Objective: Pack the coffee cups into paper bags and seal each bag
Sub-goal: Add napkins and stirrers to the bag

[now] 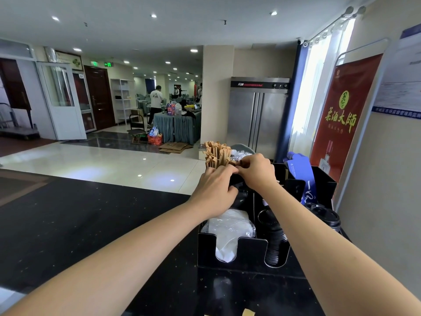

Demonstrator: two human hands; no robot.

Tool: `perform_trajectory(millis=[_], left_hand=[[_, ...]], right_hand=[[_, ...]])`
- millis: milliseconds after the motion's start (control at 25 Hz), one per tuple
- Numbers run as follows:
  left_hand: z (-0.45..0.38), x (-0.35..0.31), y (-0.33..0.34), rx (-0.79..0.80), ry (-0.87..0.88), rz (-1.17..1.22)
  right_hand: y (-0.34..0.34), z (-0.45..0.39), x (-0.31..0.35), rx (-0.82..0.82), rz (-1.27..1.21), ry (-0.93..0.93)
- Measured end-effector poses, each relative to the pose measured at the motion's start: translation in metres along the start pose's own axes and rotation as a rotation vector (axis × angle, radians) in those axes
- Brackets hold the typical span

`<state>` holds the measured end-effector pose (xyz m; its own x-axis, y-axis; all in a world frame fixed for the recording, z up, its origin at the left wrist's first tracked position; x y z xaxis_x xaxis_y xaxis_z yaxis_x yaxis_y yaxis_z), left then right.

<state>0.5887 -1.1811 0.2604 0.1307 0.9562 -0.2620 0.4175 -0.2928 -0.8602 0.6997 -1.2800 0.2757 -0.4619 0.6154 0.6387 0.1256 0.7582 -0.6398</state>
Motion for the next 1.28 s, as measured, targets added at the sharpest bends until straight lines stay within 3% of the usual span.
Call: perform_trajectory(millis=[360,720,960,1120,1280], left_hand=[[-0.003,-0.005,-0.001,-0.016,-0.020,0.103],[-0.008,-0.012,-0.006,-0.020,-0.016,0.143],[-0.007,-0.009,-0.010,-0.042,-0.013,0.174],[-0.007,-0.010,-0.017,-0.086,-0.005,0.209],[-0.006,-0.014,-0.025,-0.110,-0.002,0.243]], right_hand=[[-0.046,0.012,-0.008,-0.146,-0.270,-0.052],[-0.052,0.009,-0.011,-0.077,-0.322,-0.057],[-0.062,0.008,-0.017,-0.202,-0.383,-0.031],[-0.084,0.010,0.001,-0.297,-0.392,-0.088],[-0.108,0.019,0.032,-0.286,-0.428,-0.165]])
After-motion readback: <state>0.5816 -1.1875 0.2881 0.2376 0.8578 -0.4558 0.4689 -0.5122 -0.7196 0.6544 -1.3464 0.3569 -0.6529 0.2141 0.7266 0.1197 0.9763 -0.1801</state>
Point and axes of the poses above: each hand's wrist, its own z-axis away from the middle knuckle, its own y-axis out of the palm, x = y × z, the point moved 9 cm from there along -z, towards the middle knuckle, and after that the axes turned 11 degrees about -z, right-handed, at the moved point
